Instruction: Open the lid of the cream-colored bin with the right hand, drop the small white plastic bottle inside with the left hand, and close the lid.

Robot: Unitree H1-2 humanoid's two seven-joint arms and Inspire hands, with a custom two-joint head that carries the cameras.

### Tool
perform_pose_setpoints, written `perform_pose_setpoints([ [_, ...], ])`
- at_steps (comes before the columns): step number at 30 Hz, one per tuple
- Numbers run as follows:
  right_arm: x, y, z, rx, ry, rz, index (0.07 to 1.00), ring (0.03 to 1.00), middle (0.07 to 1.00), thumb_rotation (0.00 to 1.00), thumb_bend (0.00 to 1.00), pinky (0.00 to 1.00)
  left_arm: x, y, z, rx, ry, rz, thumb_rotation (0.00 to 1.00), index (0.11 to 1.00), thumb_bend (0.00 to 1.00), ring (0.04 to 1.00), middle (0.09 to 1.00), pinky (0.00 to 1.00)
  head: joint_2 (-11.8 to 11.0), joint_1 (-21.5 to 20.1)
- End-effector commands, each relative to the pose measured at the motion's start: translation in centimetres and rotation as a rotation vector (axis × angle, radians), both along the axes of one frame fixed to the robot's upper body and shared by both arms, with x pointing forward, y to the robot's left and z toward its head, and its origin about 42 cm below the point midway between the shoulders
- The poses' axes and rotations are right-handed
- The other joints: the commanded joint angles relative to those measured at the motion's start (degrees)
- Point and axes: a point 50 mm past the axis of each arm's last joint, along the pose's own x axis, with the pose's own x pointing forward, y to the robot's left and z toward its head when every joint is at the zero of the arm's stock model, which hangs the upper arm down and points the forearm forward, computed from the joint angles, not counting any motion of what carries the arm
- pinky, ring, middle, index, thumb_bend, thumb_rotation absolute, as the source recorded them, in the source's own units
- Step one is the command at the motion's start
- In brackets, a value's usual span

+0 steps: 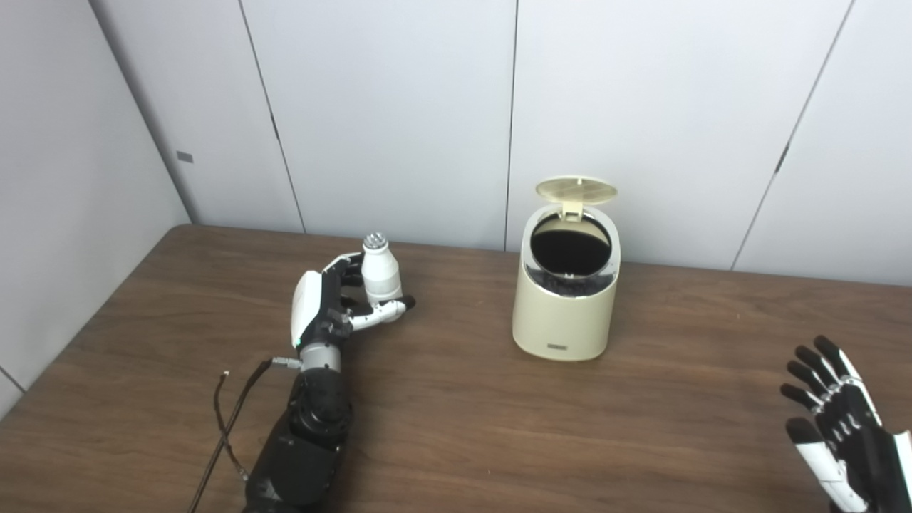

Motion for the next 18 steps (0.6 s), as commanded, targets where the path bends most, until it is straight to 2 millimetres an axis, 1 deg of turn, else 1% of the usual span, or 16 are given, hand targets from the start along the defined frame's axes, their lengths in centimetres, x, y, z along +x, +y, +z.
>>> perform_pose_setpoints([
  [1, 0.0, 0.3, 0.4, 0.009, -0.034, -0.006, 0.899, 0.848, 0.875, 0.71, 0.75, 0.76, 1.2, -0.7, 1.5, 0.007, -0.038, -0.027, 0.21, 0.727, 0.99, 0.707, 0.715, 0.64, -0.02, -0.02],
  [4, 0.0, 0.2, 0.3, 0.005, -0.031, -0.002, 0.909, 0.855, 0.884, 0.71, 0.72, 0.78, 1.3, -0.8, 1.7, 0.001, -0.043, -0.027, 0.2, 0.731, 0.98, 0.698, 0.711, 0.62, -0.1, -0.07],
  [6, 0.0, 0.2, 0.3, 0.001, -0.031, -0.007, 0.908, 0.855, 0.884, 0.72, 0.72, 0.77, 1.4, -0.8, 1.8, 0.006, -0.047, -0.024, 0.19, 0.729, 0.98, 0.696, 0.708, 0.62, -0.23, -0.1],
  [8, 0.0, 0.2, 0.2, 0.008, -0.035, -0.007, 0.904, 0.851, 0.879, 0.72, 0.73, 0.77, 1.4, -0.8, 1.9, 0.006, -0.051, -0.023, 0.2, 0.728, 0.98, 0.691, 0.707, 0.62, -0.23, -0.1],
  [10, 0.0, 0.2, 0.2, 0.007, -0.034, -0.005, 0.904, 0.851, 0.88, 0.71, 0.71, 0.77, 1.3, -0.8, 2.1, -0.006, -0.067, -0.022, 0.21, 0.723, 0.98, 0.686, 0.704, 0.61, -0.23, -0.1],
  [14, 0.1, 0.0, 0.1, 0.001, -0.025, -0.004, 0.911, 0.861, 0.889, 0.71, 0.71, 0.78, 1.0, -1.0, 2.6, -0.027, -0.105, -0.015, 0.23, 0.709, 1.0, 0.688, 0.695, 0.62, -0.22, 0.2],
  [18, 0.1, -0.1, 0.0, 0.007, -0.023, -0.002, 0.912, 0.861, 0.887, 0.7, 0.7, 0.79, 0.8, -0.9, 3.0, -0.037, -0.153, -0.016, 0.22, 0.679, 1.0, 0.651, 0.666, 0.58, -0.33, 0.25],
])
